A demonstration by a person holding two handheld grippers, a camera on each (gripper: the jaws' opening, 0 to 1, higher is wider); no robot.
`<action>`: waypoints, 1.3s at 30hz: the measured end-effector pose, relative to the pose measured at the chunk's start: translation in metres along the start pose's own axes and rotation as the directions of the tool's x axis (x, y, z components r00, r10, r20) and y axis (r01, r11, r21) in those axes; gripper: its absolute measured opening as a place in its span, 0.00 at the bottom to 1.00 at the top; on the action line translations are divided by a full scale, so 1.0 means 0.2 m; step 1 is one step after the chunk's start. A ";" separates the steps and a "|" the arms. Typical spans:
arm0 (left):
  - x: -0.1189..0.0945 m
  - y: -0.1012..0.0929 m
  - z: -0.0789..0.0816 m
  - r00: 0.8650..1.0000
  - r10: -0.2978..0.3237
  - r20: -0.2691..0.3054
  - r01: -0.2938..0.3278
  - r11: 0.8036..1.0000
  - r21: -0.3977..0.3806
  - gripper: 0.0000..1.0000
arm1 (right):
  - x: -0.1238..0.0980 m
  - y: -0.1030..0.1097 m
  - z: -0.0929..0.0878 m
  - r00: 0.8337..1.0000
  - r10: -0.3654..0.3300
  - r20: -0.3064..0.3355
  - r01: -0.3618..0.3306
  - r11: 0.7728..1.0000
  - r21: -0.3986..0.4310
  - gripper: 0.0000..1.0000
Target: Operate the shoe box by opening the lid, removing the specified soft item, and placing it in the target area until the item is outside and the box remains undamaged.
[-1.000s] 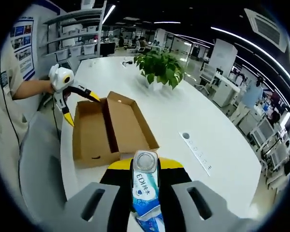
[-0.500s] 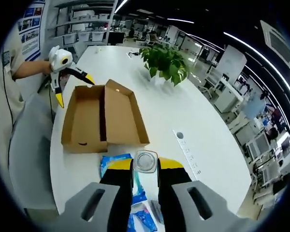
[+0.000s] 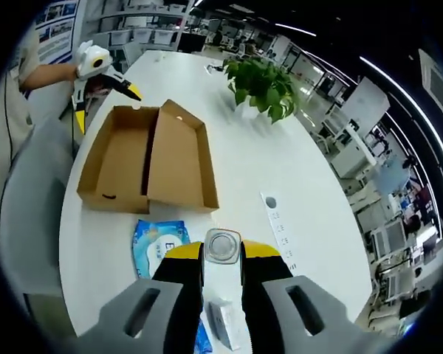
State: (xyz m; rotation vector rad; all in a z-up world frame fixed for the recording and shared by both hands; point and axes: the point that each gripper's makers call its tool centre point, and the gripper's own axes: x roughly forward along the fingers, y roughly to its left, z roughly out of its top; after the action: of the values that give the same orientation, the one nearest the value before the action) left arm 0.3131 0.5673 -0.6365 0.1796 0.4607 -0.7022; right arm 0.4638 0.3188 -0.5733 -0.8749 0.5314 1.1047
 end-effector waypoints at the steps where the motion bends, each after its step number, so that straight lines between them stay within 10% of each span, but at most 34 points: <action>1: -0.01 0.01 0.00 1.000 0.004 0.002 -0.004 1.000 -0.002 1.00 | 0.01 0.00 -0.01 1.000 0.004 -0.004 -0.004 1.000 -0.006 0.15; 39: -0.12 0.13 -0.13 0.995 0.097 -0.029 -0.099 0.992 -0.080 1.00 | 0.48 0.07 -0.33 0.946 0.249 -0.207 -0.284 0.946 -0.159 0.16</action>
State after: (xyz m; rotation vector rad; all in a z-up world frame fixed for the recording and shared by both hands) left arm 0.3049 0.6099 -0.6482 0.1335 0.5008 -0.5843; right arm 0.4915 0.3183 -0.6882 -1.0998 0.7249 1.3445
